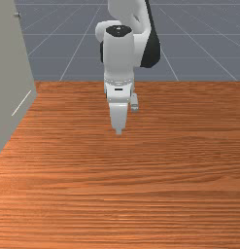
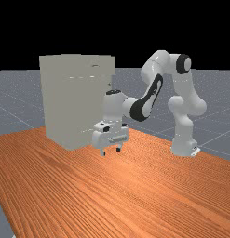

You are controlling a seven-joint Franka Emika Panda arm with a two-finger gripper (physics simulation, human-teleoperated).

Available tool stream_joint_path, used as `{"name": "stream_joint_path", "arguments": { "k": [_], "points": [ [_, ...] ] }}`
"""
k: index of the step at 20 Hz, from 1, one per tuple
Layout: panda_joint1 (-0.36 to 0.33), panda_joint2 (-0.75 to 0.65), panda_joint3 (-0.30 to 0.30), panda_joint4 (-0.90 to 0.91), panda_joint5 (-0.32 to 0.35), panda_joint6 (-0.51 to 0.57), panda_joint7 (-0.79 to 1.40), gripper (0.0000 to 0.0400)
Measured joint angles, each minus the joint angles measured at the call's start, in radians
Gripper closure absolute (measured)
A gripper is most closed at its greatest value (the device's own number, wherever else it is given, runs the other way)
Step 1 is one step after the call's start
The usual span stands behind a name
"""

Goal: Open the drawer

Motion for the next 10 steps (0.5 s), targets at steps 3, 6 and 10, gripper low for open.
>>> {"name": "stream_joint_path", "arguments": {
  "k": [3,6,10],
  "points": [
    [0.003,0.002,-0.03,-0.005,-0.031,-0.042,0.043,0.0056],
    [0.04,-0.099,-0.109,0.137,-0.088,-0.42,0.467,0.0262],
    [0.086,-0.124,-0.208,0.377,-0.082,-0.772,1.31,0.038]
  ]
}}
